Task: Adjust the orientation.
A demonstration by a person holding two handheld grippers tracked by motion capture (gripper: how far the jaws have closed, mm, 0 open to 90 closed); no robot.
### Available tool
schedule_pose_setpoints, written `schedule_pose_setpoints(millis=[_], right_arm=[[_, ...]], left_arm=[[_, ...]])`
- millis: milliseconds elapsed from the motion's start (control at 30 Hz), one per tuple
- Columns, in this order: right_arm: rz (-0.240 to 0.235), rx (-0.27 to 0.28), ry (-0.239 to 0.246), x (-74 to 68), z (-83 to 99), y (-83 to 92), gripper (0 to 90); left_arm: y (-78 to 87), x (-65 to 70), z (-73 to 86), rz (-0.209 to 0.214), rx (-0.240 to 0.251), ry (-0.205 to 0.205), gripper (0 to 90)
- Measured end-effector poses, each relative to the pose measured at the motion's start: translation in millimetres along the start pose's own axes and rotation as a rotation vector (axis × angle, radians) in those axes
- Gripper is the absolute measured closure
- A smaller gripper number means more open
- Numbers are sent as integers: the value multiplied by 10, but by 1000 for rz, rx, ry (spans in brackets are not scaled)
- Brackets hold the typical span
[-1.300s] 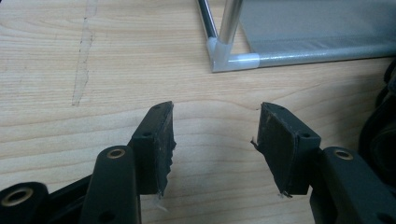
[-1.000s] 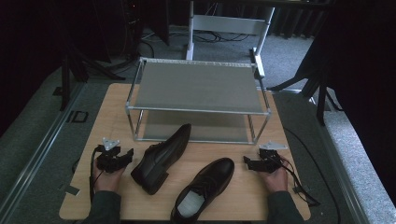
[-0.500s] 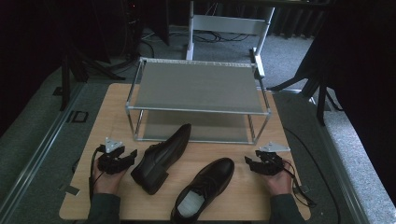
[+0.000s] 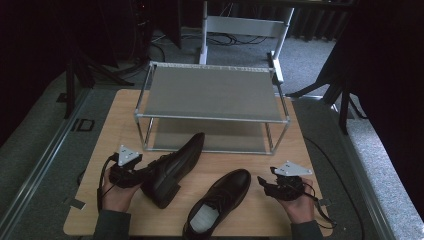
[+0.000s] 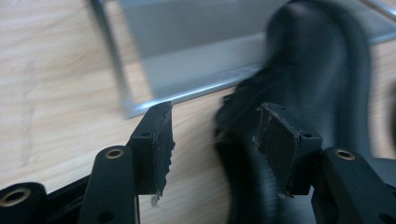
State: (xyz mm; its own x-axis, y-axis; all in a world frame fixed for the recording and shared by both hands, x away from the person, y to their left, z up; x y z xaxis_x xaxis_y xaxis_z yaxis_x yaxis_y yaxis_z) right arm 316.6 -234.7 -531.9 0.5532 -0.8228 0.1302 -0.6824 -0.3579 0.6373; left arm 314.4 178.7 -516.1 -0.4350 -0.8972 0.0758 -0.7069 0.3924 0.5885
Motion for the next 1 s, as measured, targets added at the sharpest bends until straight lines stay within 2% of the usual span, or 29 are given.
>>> schedule_pose_setpoints(millis=[33, 67, 100, 233, 367, 500, 633, 800, 1000], right_arm=[[0, 0, 0, 0, 0, 0, 389], [0, 0, 6, -26, 3, 5, 389], [-6, -5, 13, -87, 19, 25, 389], [-10, -14, 35, -183, 83, 75, 389], [-14, -25, 47, -258, 142, 112, 400], [-39, -27, 47, -350, 184, 147, 417], [-38, -19, 52, -419, 211, 201, 429], [-81, 0, 62, -581, 183, 243, 427], [-108, -16, 119, -790, 173, 175, 456]], left_arm=[[0, 0, 0, 0, 0, 0, 456], [22, 106, -60, 24, 9, -30, 456], [34, 150, -85, 35, 13, -42, 456], [71, 309, -155, 72, 17, -81, 460], [63, 467, -175, 114, 7, -114, 474], [26, 611, -162, 150, -11, -146, 496], [22, 682, -171, 173, -13, -153, 514], [23, 799, -154, 197, -19, -171, 523], [-20, 1010, -101, 239, -42, -213, 561]])
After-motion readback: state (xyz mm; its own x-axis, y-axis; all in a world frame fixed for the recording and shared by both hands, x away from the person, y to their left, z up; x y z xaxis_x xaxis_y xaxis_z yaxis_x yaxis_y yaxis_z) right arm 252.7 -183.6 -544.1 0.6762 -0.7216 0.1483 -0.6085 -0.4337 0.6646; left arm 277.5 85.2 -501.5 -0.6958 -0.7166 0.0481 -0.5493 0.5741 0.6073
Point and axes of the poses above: each handheld gripper's, and its own axes: y roughly backward along the jaws, z roughly out of its underside, x roughly to its right, the point moved 6 cm from there along -y, roughly forward along the jaws, and after that the axes turned 4 degrees about z, right-handed, at the moved point
